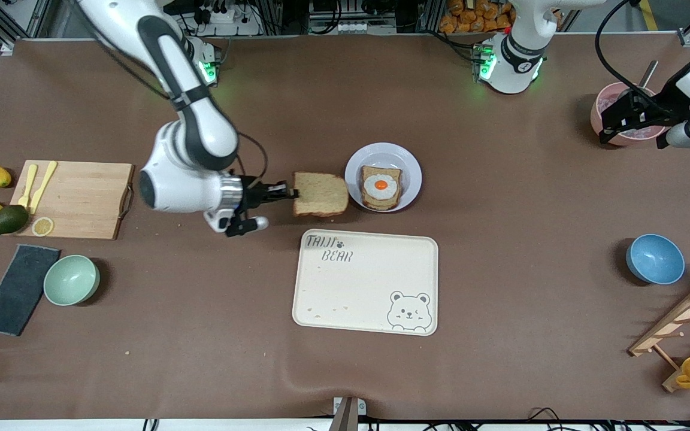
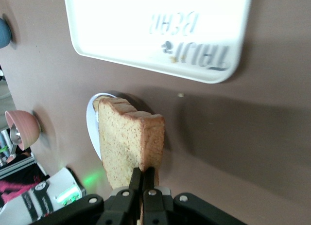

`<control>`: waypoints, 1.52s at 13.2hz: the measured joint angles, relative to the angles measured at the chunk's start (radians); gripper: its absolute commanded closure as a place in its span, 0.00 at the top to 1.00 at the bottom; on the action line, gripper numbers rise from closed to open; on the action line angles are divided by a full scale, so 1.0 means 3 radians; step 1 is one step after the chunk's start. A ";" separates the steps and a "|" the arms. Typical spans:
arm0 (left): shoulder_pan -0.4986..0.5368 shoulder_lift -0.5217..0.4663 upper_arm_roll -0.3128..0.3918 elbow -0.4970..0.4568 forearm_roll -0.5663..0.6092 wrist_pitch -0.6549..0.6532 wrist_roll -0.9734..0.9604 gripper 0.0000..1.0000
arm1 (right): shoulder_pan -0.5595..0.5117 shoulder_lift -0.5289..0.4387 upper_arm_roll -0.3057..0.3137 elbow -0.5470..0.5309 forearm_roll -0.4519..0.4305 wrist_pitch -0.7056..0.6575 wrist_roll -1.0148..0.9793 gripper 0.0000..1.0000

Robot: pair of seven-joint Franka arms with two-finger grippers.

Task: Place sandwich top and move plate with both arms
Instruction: 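Lift the bread slice and carry it to the white plate, then lay the bread slice onto the egg toast and open the right gripper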

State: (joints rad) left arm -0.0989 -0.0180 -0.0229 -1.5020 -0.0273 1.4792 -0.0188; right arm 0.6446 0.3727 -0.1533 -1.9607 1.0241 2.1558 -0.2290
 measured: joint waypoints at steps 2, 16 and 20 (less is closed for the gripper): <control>0.0000 0.0000 0.0000 0.0000 0.0000 0.0000 0.0000 1.00 | 0.0305 0.0000 -0.0002 -0.0006 0.0161 0.0305 0.0150 0.00; 0.0000 0.0000 0.0000 0.0000 0.0000 0.0000 0.0000 1.00 | 0.1055 0.0196 -0.0006 -0.0062 0.0360 0.1199 0.0584 0.67; 0.0000 0.0000 0.0000 0.0000 0.0000 0.0000 0.0000 1.00 | 0.1064 0.0222 -0.0015 -0.0047 0.0463 0.1226 0.0628 1.00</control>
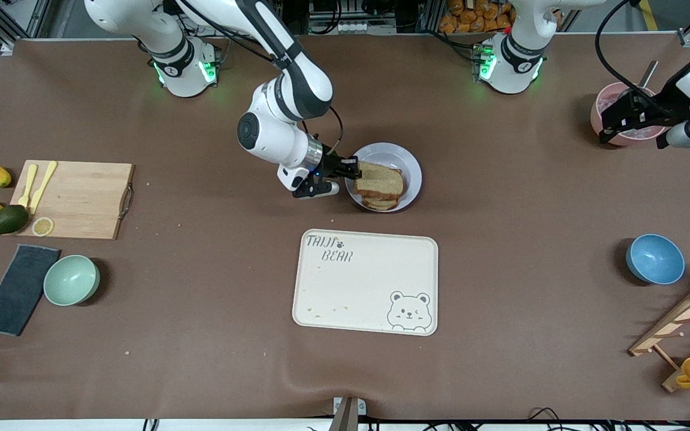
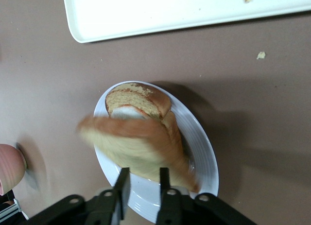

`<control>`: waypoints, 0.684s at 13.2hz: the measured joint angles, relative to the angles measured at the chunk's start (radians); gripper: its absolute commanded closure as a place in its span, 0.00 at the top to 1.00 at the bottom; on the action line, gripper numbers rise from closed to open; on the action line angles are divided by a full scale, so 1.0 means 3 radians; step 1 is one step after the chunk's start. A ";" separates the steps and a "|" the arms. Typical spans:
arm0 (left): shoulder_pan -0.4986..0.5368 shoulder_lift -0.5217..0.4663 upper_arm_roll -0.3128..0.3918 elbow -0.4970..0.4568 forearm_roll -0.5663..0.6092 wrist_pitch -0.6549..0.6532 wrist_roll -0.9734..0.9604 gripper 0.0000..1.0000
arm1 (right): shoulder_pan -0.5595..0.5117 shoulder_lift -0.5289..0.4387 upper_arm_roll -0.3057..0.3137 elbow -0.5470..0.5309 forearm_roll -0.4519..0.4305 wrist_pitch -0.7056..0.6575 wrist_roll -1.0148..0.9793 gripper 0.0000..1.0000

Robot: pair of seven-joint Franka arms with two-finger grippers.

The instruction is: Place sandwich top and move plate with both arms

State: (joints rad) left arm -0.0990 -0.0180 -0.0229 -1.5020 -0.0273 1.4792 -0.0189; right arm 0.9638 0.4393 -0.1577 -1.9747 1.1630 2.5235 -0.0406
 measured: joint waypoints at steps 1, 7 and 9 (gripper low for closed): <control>0.0000 0.0000 0.0000 0.0000 0.0000 0.0000 0.0000 1.00 | 0.0000 0.0000 -0.0012 0.0018 0.0000 0.0009 0.0000 1.00; 0.0000 0.0000 0.0000 0.0000 0.0000 0.0000 0.0000 1.00 | -0.0029 -0.0006 -0.0379 0.0167 -0.0377 -0.0132 0.0005 1.00; 0.0000 0.0000 -0.0001 0.0000 0.0000 0.0000 0.0000 1.00 | -0.0034 -0.0013 -0.0671 0.0259 -0.0566 -0.0465 0.0005 1.00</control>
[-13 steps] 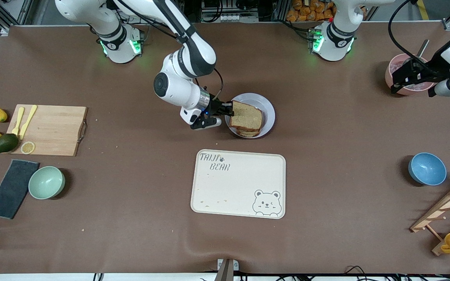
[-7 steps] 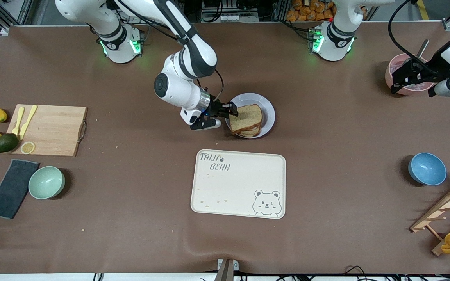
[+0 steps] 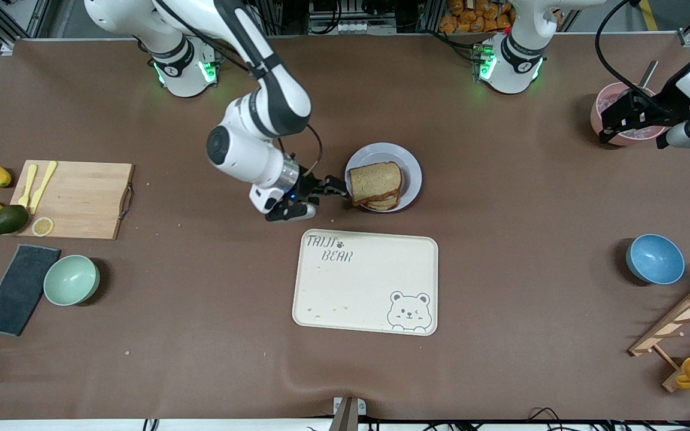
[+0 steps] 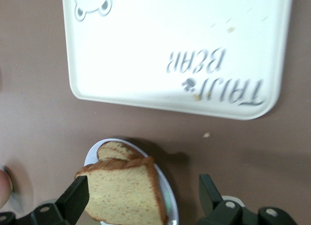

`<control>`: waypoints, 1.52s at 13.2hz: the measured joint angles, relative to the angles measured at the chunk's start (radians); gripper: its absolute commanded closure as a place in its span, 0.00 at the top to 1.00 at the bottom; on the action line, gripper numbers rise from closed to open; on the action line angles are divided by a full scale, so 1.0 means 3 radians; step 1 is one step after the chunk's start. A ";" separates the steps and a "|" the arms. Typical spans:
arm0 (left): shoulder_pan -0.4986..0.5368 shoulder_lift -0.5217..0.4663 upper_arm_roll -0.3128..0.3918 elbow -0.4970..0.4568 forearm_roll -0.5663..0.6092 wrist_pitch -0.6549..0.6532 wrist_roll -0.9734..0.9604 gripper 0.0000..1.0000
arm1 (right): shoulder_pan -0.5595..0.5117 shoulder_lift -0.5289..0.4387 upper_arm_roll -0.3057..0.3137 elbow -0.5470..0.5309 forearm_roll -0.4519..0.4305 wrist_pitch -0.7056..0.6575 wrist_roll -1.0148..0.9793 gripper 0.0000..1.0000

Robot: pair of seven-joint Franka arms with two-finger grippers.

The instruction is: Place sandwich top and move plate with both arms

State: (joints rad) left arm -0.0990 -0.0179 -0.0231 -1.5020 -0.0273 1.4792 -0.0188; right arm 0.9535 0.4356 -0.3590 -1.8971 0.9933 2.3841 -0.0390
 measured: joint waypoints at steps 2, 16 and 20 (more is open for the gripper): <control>0.0000 0.0000 0.0000 0.0000 0.0000 0.0000 0.0000 1.00 | -0.0009 -0.0014 -0.0354 0.0124 -0.0387 -0.0418 0.0000 1.00; 0.0000 0.0002 -0.0003 0.0000 0.0000 0.0000 0.0000 1.00 | -0.2395 -0.0419 -0.0002 0.1101 -0.2631 -0.2036 -0.0828 1.00; -0.0016 0.0165 -0.0013 -0.0016 -0.0002 -0.0001 0.0000 1.00 | -0.2968 -0.0958 0.0551 0.1247 -0.2823 -0.2682 -0.0601 1.00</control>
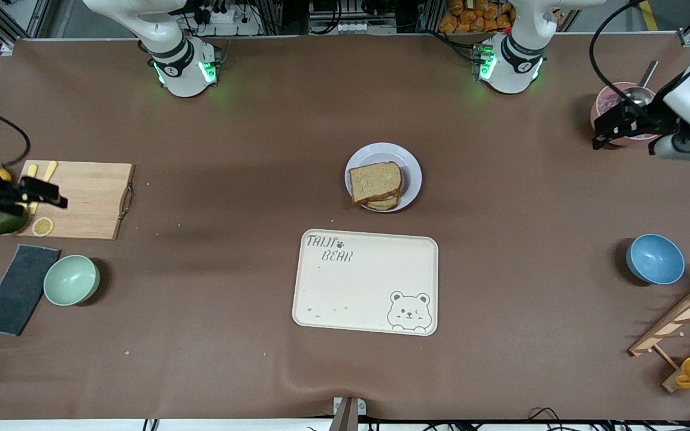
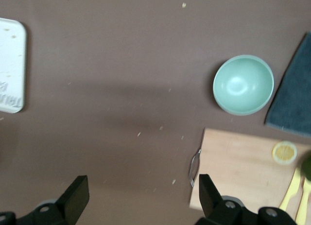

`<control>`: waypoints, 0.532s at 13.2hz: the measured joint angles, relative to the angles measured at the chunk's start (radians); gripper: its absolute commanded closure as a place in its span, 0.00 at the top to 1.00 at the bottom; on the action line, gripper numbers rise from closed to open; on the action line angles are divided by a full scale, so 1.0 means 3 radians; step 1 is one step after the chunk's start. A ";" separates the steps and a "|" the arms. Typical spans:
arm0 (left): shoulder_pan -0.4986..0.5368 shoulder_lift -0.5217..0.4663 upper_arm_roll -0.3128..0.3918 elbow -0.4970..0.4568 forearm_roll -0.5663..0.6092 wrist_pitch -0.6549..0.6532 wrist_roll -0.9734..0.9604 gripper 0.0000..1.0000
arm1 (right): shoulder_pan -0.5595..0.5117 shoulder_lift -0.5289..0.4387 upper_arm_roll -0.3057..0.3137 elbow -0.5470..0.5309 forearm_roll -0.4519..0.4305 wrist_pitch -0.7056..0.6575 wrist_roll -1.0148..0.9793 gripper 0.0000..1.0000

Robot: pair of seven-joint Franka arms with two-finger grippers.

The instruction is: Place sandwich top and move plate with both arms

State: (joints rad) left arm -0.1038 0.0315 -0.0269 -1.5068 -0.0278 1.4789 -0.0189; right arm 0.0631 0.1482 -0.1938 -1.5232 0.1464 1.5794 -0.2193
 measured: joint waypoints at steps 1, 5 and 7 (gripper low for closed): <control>-0.0006 0.0081 -0.0005 -0.0001 -0.0001 0.0000 0.0000 1.00 | -0.0004 -0.0124 0.0085 0.0004 -0.0021 -0.0158 0.0209 1.00; 0.0002 0.0254 -0.0007 0.0004 -0.0104 0.0015 0.0000 1.00 | -0.0310 -0.0374 0.0736 0.0019 -0.0253 -0.0381 0.0717 1.00; 0.0076 0.0348 0.0012 0.0002 -0.0374 0.0071 -0.0005 1.00 | -0.0411 -0.0404 0.0953 0.0070 -0.0452 -0.0482 0.0891 1.00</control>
State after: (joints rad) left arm -0.0808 0.1358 -0.0232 -1.5063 -0.1400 1.5000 -0.0203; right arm -0.0602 0.0270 0.0922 -1.5022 0.0108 1.4349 0.0478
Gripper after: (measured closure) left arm 0.000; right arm 0.000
